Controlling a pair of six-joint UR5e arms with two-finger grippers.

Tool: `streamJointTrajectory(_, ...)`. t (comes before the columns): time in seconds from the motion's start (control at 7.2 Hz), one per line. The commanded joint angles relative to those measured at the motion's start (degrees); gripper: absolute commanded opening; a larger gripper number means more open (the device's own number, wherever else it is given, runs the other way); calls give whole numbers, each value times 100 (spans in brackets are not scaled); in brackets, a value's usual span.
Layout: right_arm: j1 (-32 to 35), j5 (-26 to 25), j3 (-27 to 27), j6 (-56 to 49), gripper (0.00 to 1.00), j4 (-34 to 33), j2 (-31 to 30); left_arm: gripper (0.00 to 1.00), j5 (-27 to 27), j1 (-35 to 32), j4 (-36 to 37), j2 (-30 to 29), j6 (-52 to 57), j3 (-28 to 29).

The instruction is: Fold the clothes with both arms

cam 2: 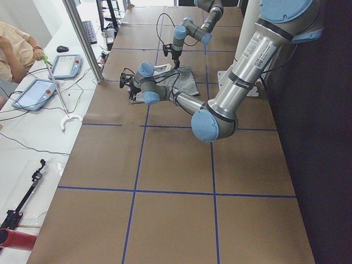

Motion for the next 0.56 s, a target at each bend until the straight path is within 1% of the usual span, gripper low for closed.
streamJointTrajectory(0.0,145,14,219,-323,96,-148,-294,40,0,-18,0,8,9,-2)
streamJointTrajectory(0.14,319,30,227,-612,96,-139,-426,40,0,-53,9,8,9,-2)
streamJointTrajectory(0.28,373,48,166,-580,96,-139,-253,40,0,-53,9,-1,9,-2)
streamJointTrajectory(0.42,382,48,-217,-527,97,-139,331,40,-9,-53,9,-1,9,-2)
